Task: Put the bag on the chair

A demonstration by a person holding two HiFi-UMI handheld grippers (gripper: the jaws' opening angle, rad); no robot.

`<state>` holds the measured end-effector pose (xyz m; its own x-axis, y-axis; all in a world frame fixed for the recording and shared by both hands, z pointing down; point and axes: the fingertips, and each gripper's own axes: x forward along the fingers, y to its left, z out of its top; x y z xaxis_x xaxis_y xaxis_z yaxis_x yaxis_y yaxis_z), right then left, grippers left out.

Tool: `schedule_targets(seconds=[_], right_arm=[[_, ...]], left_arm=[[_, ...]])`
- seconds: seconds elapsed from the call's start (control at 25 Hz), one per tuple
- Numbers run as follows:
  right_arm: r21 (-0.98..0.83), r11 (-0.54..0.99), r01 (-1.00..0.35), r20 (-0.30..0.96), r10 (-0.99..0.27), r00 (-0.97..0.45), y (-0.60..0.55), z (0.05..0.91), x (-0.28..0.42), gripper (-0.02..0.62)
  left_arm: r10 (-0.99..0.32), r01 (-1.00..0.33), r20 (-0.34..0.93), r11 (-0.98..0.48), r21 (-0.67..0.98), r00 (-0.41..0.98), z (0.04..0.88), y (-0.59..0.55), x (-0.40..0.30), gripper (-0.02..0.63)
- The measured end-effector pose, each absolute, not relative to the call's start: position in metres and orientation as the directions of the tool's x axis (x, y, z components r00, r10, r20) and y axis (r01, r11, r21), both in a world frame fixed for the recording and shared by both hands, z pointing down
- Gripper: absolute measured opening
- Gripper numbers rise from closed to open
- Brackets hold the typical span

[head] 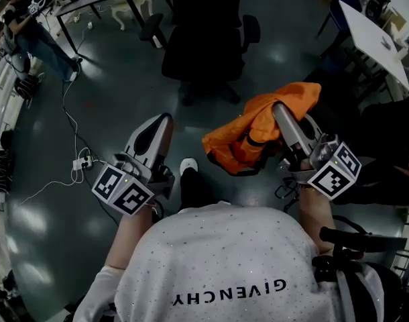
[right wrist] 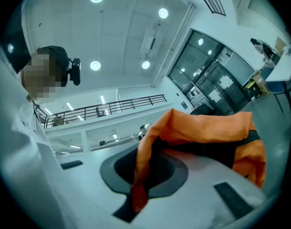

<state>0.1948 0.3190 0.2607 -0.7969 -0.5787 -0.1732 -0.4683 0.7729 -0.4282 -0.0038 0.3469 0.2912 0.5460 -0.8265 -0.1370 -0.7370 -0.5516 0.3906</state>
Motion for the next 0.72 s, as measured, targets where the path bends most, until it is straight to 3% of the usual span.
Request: schedule_targets(seconds=[0.72], right_arm=[[-0.394, 0.747, -0.536, -0.207, -0.64, -0.74, 0.131, 0.231, 0.095, 0.011]], left_arm=[[-0.753, -0.673, -0.175, -0.649, 0.353, 0.634, 0.263, 0.143, -0.095, 0.0]])
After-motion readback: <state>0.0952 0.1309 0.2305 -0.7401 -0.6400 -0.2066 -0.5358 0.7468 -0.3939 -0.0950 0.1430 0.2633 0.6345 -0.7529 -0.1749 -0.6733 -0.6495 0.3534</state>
